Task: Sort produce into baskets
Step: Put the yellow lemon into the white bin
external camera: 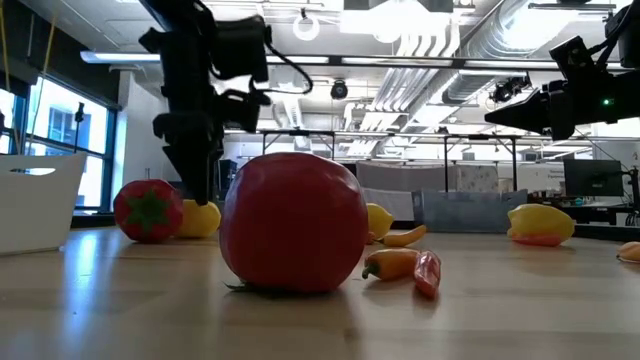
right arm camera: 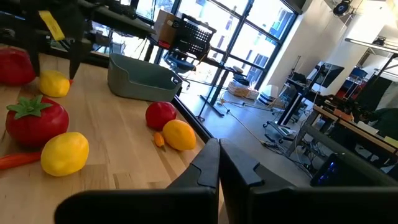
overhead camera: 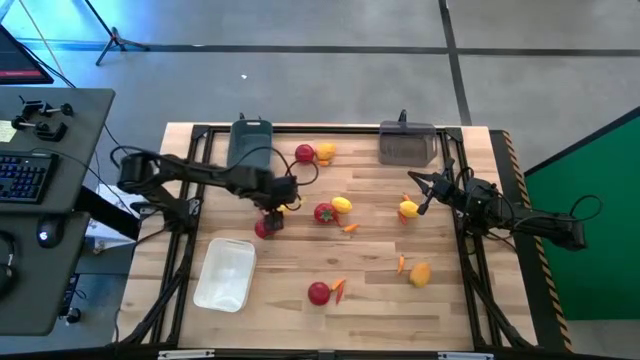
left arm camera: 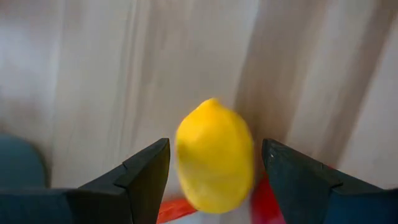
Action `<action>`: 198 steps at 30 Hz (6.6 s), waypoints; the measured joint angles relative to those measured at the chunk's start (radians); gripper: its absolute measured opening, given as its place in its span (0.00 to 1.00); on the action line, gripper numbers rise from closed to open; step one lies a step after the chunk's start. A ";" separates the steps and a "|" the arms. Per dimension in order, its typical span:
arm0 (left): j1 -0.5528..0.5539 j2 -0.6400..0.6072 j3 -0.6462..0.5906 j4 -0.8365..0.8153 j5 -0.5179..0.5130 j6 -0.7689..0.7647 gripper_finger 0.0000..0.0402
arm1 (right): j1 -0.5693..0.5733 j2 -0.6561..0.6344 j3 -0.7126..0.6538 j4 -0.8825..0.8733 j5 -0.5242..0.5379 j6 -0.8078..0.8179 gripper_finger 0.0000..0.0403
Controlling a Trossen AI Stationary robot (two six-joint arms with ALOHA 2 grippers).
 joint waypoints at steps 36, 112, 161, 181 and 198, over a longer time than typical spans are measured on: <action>-0.030 -0.062 0.351 -0.373 0.047 0.058 0.38 | 0.000 0.000 0.000 0.000 0.000 0.000 0.00; -0.303 -0.384 -0.061 0.260 0.129 -0.155 0.10 | -0.001 0.000 0.000 0.000 -0.001 0.103 0.00; 0.124 -0.120 -0.362 1.477 0.365 0.072 0.00 | 0.045 0.493 0.362 -0.581 -0.083 1.001 0.57; 0.112 -0.120 -0.362 1.406 0.362 0.049 0.00 | 0.066 1.181 0.721 -0.908 -0.206 0.750 0.62; 0.187 -0.120 -0.362 1.414 0.363 0.068 0.00 | 0.012 1.423 0.726 -0.923 -0.317 0.752 0.44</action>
